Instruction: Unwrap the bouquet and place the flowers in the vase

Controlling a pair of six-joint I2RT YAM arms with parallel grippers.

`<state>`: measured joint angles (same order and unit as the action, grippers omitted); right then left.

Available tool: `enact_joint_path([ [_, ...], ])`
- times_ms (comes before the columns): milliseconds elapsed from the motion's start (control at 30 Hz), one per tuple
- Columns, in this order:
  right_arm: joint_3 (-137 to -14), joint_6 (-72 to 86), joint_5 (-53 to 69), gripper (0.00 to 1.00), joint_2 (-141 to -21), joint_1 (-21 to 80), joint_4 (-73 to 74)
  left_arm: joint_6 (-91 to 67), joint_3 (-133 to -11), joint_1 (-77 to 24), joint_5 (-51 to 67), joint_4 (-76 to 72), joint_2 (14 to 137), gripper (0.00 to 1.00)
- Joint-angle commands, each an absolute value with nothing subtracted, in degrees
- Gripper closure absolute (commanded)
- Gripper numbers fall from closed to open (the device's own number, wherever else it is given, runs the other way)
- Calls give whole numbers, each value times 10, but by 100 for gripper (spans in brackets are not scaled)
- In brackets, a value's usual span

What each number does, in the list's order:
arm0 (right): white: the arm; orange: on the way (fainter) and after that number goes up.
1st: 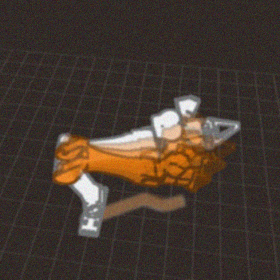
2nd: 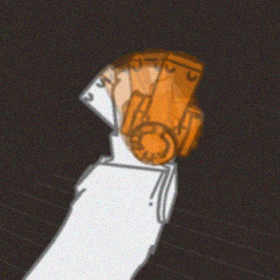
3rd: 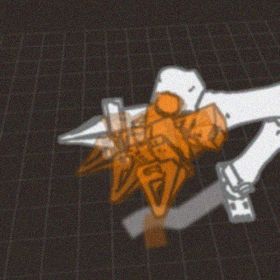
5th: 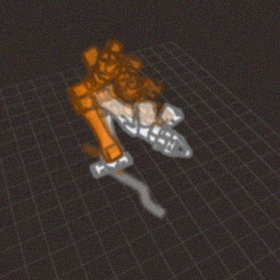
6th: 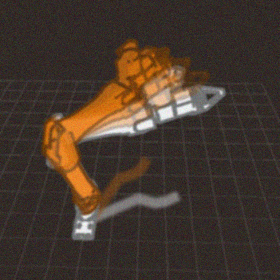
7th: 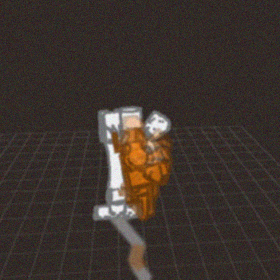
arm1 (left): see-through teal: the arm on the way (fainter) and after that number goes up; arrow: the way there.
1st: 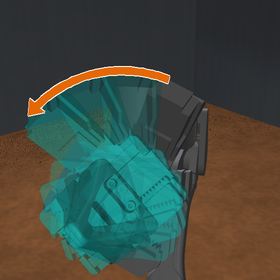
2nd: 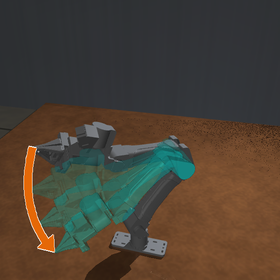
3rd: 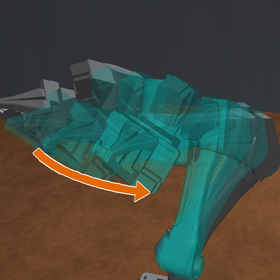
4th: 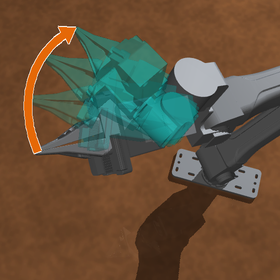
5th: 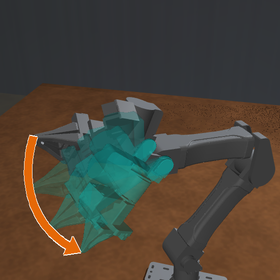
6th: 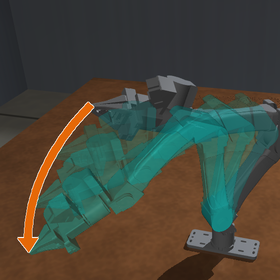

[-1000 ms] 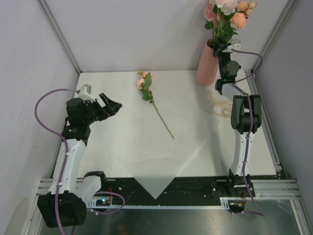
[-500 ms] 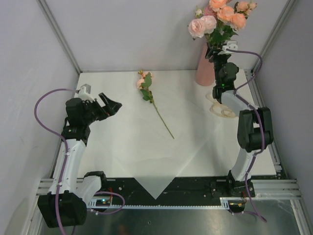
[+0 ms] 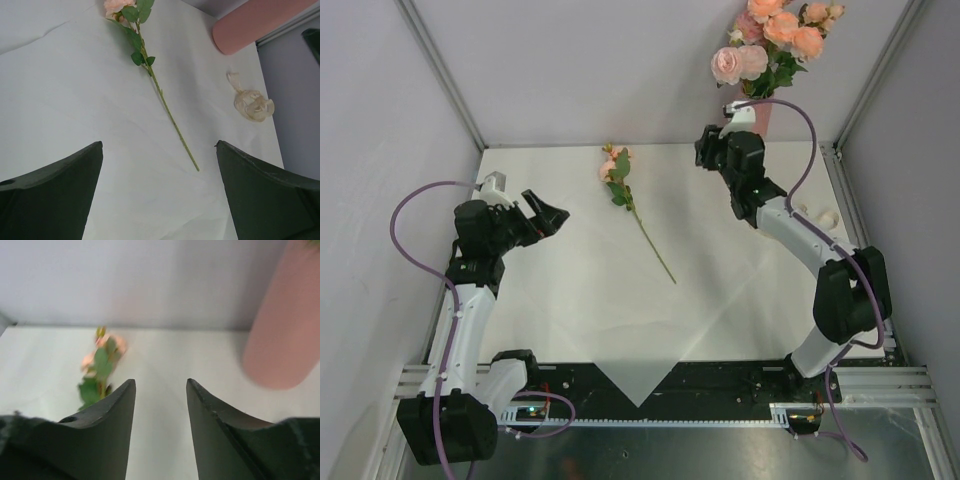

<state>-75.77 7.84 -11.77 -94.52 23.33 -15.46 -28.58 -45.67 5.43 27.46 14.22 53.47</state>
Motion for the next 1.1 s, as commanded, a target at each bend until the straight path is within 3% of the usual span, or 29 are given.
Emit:
enact_joint_path([
  [0,-755,208,-10,52,-967,249,-31,-293,-450,61,287,121,530,0],
  [333,-874,239,70,54,-1145,308,69,-294,-450,60,289,121,538,0],
  [633,-1006,238,51,54,-1272,348,156,-296,-449,60,292,119,541,0],
  [1067,-1102,239,15,56,-1351,365,194,-297,-448,61,294,117,540,0],
])
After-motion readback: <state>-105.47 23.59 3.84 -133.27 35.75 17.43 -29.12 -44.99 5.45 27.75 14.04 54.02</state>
